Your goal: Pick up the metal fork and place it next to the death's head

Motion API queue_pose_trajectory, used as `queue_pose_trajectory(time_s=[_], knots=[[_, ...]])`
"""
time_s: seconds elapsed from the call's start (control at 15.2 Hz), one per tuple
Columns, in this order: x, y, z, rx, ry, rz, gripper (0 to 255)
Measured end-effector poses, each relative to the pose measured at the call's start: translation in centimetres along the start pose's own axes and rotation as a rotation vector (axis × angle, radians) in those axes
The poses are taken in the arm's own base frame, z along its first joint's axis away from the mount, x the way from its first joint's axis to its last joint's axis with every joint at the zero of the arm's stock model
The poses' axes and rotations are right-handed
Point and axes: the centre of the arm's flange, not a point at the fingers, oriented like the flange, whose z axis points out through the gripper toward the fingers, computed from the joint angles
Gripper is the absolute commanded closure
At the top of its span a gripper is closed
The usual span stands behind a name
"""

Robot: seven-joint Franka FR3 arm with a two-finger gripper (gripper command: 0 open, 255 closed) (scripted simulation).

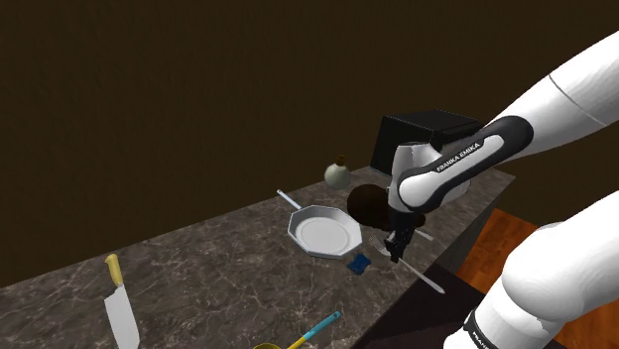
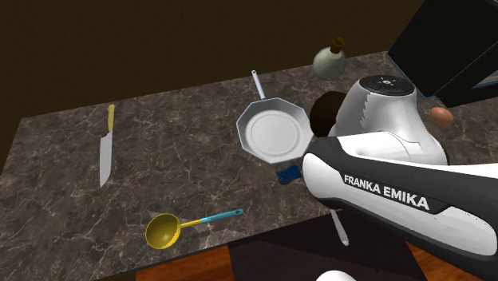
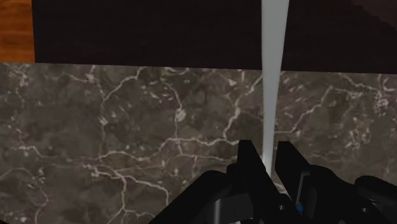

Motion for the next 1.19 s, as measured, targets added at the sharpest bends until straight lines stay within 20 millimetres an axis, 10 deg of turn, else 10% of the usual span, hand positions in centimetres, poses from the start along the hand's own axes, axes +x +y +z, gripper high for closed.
queue_pose_trajectory(time_s=[0.99, 1.06, 1.19], knots=[[0.9, 0.0, 4.7, 0.000, 0.001, 0.000, 255], [0.9, 0.0, 4.7, 0.000, 0.001, 0.000, 0], [0.9, 0.0, 4.7, 0.000, 0.001, 0.000, 0]])
